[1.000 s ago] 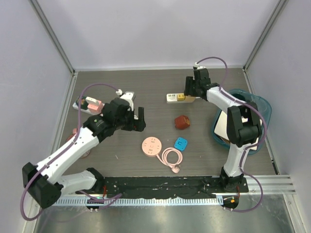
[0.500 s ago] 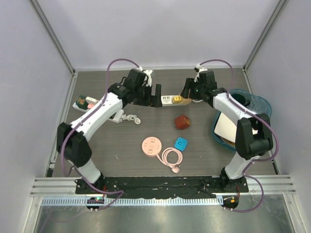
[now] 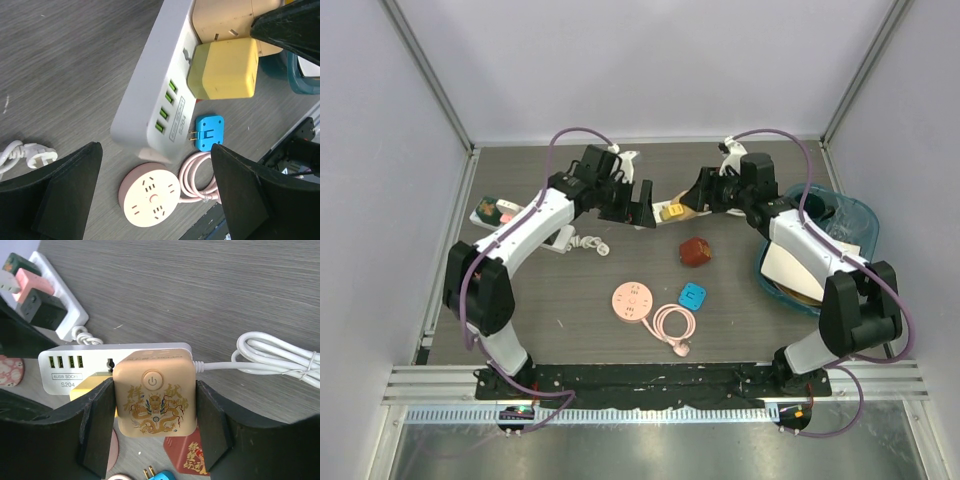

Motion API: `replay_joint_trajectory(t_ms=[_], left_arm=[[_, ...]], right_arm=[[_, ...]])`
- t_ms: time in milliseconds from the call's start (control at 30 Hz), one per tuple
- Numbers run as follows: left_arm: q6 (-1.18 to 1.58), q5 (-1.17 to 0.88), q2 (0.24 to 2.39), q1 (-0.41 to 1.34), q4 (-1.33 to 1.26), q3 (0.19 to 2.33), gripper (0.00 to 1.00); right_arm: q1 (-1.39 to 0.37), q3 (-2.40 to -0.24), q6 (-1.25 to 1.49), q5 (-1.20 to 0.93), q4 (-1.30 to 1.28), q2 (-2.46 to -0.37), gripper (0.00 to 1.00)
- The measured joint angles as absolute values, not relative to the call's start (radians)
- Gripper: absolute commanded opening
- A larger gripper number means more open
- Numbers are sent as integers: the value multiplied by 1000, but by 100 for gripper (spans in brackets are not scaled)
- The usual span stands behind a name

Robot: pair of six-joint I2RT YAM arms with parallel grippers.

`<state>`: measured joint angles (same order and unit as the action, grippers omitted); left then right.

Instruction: Pull the plug off the socket

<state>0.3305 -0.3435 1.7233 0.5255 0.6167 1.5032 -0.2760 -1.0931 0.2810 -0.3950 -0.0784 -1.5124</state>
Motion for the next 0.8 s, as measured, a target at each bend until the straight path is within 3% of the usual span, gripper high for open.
replay_joint_trajectory(t_ms=[267,433,567,600,667,700,733,800], left_arm=[[339,-427,1728,497,562,1459,87],[360,-485,1747,482,532,1449,77],[385,-539,1754,469,506,1442,46],[389,-551,1755,468,504,1442,33],[402,-580,1761,464,495,1442,20],[410,-589,1764,460,490,1442,5],[414,-601,1768,452,484,1443,0],[418,-620,1774,443,485,1443,0]], right_arm=[[-281,-1077,288,-462,-33,-1497,1],[-287,-1052,287,-478,-7,-1497,1],[-292,-1042,286,-485,-7,-1497,1],[-293,-1041,286,-486,-5,-1497,1],[-293,-1037,279,-486,1,-1496,1],[-291,-1034,278,-492,1,-1496,1],[-290,-1030,277,-497,4,-1496,1],[-291,-1026,273,-499,8,-1496,1]])
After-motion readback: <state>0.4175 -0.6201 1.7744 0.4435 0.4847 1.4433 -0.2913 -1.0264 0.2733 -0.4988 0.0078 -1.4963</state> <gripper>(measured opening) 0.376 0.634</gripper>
